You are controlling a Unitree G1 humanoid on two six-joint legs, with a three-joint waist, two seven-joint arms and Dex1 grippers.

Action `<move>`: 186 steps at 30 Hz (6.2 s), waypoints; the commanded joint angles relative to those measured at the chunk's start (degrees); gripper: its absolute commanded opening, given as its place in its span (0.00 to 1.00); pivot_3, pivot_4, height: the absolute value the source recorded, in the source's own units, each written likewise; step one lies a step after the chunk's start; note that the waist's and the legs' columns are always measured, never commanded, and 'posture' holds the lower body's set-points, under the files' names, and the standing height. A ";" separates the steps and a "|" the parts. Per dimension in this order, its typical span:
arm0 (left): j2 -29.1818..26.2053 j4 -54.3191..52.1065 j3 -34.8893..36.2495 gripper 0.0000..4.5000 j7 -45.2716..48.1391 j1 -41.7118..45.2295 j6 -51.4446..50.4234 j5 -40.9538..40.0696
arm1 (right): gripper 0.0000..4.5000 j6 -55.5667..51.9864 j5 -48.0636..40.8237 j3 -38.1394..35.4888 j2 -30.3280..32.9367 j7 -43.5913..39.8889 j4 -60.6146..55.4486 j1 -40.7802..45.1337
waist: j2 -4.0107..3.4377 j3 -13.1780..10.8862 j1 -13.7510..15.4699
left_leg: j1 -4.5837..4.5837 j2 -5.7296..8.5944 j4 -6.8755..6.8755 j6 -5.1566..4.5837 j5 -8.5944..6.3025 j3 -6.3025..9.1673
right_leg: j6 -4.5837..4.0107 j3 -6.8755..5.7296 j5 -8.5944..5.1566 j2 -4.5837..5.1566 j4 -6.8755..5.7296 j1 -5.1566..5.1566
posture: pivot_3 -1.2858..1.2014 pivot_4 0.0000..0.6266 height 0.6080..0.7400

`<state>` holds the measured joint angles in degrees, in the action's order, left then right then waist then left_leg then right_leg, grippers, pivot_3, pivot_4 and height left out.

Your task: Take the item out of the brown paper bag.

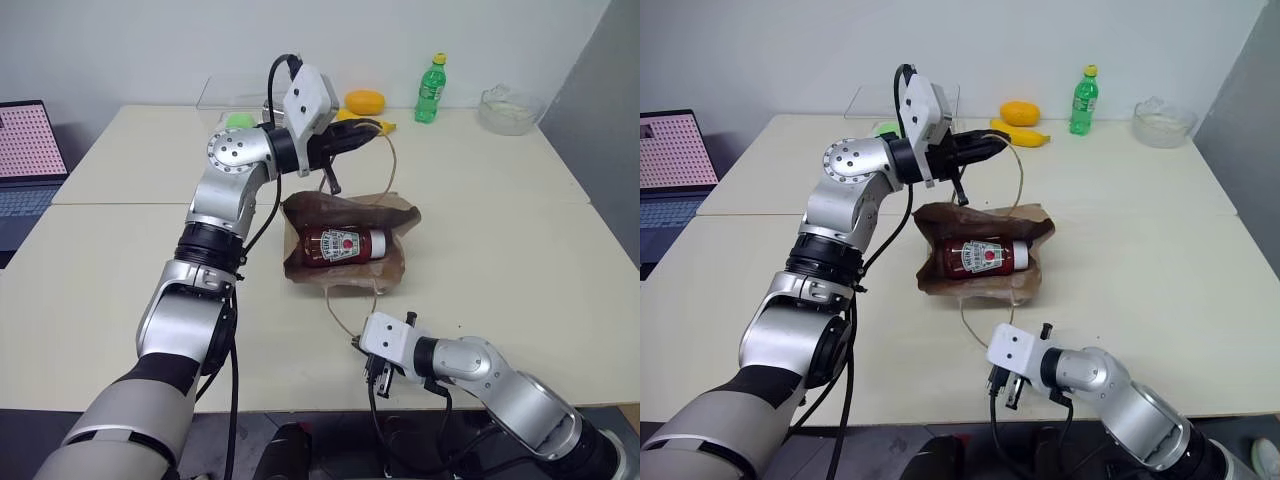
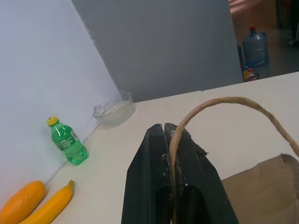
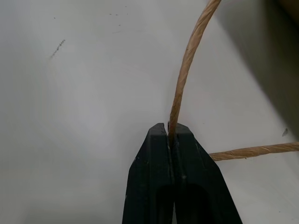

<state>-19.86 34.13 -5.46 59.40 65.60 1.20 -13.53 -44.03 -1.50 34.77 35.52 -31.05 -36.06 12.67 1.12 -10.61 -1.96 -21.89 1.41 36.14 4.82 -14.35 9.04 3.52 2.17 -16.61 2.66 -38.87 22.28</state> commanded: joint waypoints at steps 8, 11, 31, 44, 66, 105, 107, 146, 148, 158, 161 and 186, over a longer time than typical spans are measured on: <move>-0.55 -9.44 2.05 0.00 6.05 -1.57 -7.91 -5.73 | 0.54 -0.95 -1.48 -11.39 -4.35 3.28 -6.01 -4.51 | 0.00 0.00 -0.05 | 0.00 -0.02 0.01 0.00 0.00 0.00 | -0.20 0.02 0.12 -0.02 -0.05 0.03 | 0.52 0.24 1.00; -0.64 -10.64 2.38 0.00 6.36 -1.83 -9.53 -6.45 | 0.78 -3.21 -3.37 -14.36 -2.56 1.47 -11.54 -5.86 | 0.00 0.00 -0.05 | -0.03 -0.01 -0.01 0.00 0.00 0.01 | -0.23 0.01 0.13 -0.02 -0.04 0.04 | 0.52 0.24 1.00; -2.89 -23.12 3.82 0.00 9.53 -5.84 -27.23 -15.85 | 0.85 -18.04 -30.43 -35.05 4.64 -3.07 -15.32 12.43 | 0.02 -0.02 -0.91 | 0.03 -0.06 0.01 -0.01 0.00 -0.03 | -0.25 0.04 0.14 -0.05 -0.08 0.01 | 0.52 0.24 1.00; -3.65 -24.75 4.07 0.00 8.68 -8.14 -28.27 -15.75 | 1.00 -2.33 -2.19 -0.62 2.57 -0.17 6.23 27.88 | 0.02 -0.02 -1.29 | -0.06 0.02 0.03 0.01 0.01 -0.07 | -0.25 0.06 0.15 0.05 -0.06 0.10 | 0.52 0.24 1.00; -3.46 -23.21 7.47 0.00 4.31 -6.09 -32.63 -17.42 | 1.00 15.73 33.72 13.48 -8.65 -4.60 33.33 34.97 | 0.02 -0.02 -1.36 | -0.04 -0.01 0.01 0.25 0.14 -0.05 | -0.26 0.05 0.16 0.03 -0.10 0.14 | 0.52 0.24 1.00; -3.37 -15.95 7.04 0.00 0.54 -5.29 -24.77 -12.18 | 0.71 26.46 17.19 -12.02 -7.90 -24.81 20.91 30.19 | 0.01 0.02 -1.63 | -0.19 -0.01 -0.02 0.37 0.21 -0.04 | -0.24 0.08 0.21 0.02 -0.14 0.35 | 0.52 0.24 1.00; -3.31 -14.82 7.17 0.00 0.51 -4.95 -23.83 -11.91 | 0.71 26.37 14.88 -13.00 -6.59 -26.59 19.96 29.72 | 0.02 0.02 -1.52 | -0.20 0.01 -0.02 0.37 0.21 -0.05 | -0.24 0.08 0.21 0.03 -0.12 0.35 | 0.52 0.24 1.00; -1.28 -8.89 6.31 0.00 2.67 -2.96 -17.17 -9.41 | 0.71 3.22 -16.63 -31.78 -2.47 -30.72 9.88 36.58 | 0.03 0.01 -1.42 | -0.24 0.02 -0.01 0.35 0.21 -0.08 | -0.24 0.09 0.21 0.06 -0.14 0.37 | 0.52 0.24 1.00; -1.26 -9.21 6.28 0.00 2.61 -3.15 -17.43 -9.39 | 0.71 -0.44 -20.55 -36.17 -4.02 -27.30 9.84 38.93 | 0.02 0.00 -1.45 | -0.23 0.01 -0.01 0.35 0.21 -0.07 | -0.24 0.09 0.21 0.06 -0.16 0.37 | 0.52 0.24 1.00; -1.64 -11.02 6.36 0.00 1.62 -4.27 -18.93 -9.31 | 0.71 3.94 -18.61 -48.13 5.06 -15.47 22.62 39.58 | 0.02 0.00 -0.80 | -0.27 0.18 -0.02 0.19 0.12 -0.07 | -0.24 0.07 0.21 0.19 -0.13 0.37 | 0.52 0.24 1.00; -1.73 -10.99 6.39 0.00 1.25 -4.22 -19.07 -9.13 | 0.71 12.77 -10.88 -43.28 10.30 -14.90 32.23 35.40 | 0.02 0.00 -0.93 | -0.26 0.22 -0.01 0.12 0.09 -0.17 | -0.23 0.11 0.21 0.25 -0.12 0.35 | 0.52 0.24 1.00; -2.07 -11.78 6.12 0.00 0.95 -4.52 -19.16 -7.98 | 1.00 43.37 12.88 -19.99 16.81 -29.87 60.30 29.18 | 0.00 -0.01 -2.77 | -0.75 0.20 0.38 0.29 0.22 -0.47 | -0.03 0.33 0.34 0.26 -0.21 0.82 | 0.52 0.24 1.00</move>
<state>-21.45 24.50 0.35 60.45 60.46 -18.52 -21.46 0.54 13.88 16.67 50.72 -57.84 27.95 42.77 1.13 -10.62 -4.74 -22.69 1.61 36.52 5.11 -14.13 8.57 3.49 2.49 -16.28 2.92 -39.08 23.12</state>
